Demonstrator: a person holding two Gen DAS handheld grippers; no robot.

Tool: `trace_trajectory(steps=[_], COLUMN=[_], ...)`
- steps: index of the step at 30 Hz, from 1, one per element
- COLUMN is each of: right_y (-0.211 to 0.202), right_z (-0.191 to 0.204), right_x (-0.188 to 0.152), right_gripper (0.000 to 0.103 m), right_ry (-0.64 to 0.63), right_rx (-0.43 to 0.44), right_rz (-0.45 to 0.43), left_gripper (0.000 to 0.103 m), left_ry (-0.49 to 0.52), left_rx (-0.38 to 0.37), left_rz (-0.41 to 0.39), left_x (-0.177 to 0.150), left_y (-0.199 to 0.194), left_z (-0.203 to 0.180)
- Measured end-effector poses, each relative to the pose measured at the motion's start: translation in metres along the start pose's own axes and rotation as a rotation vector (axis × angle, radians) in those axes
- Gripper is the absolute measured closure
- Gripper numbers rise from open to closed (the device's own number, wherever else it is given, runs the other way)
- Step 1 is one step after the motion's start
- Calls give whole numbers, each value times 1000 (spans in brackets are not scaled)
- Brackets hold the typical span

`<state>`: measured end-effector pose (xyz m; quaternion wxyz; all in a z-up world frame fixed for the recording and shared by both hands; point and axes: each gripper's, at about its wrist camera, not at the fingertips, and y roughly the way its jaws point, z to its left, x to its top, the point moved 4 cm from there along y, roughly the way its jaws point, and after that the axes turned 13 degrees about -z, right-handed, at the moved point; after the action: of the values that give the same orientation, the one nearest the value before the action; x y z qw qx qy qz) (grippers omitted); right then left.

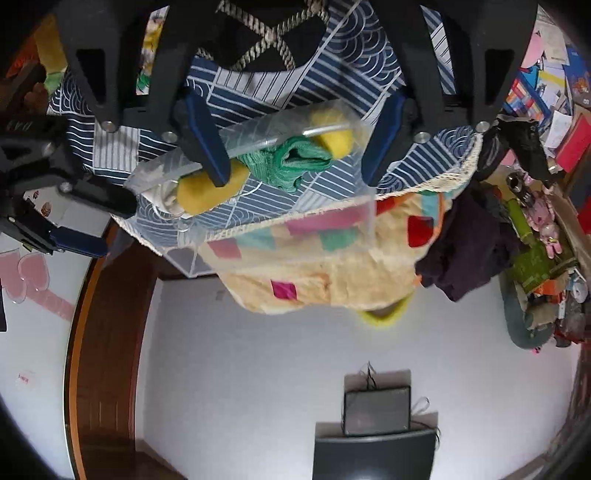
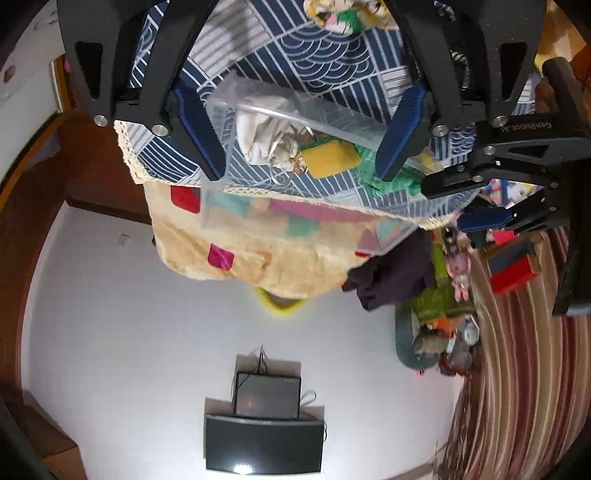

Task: Organize soft objects
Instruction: 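Place green glove into box with left tool while right tool places sponge in, then grasp black chain-strap bag with left tool while right tool grasps floral scrunchie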

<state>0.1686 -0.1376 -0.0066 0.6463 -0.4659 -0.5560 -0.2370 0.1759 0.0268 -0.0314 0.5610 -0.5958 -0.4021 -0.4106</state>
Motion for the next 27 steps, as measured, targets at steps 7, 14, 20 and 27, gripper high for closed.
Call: trace_trajectory(steps=[7,14,20,27], right_y=[-36,-43,-41,-37], right_z=[2,14,21,24], right_x=[-5,-46,-86,-113], right_gripper=[16,14,14,14], right_ry=[-7,31,93,95], right_rx=[24,37,77,90], right_rz=[-45,10,95,170], left_gripper=[18,11,4,3], left_ry=[44,86,71,90], left_rx=[2,-38,-78,-87], left_rz=[-10,26,62,132], left_x=[-18,-49,-82,-110], left_y=[-35,-51,-66,-59], left_z=[-7,-23,-36,-45])
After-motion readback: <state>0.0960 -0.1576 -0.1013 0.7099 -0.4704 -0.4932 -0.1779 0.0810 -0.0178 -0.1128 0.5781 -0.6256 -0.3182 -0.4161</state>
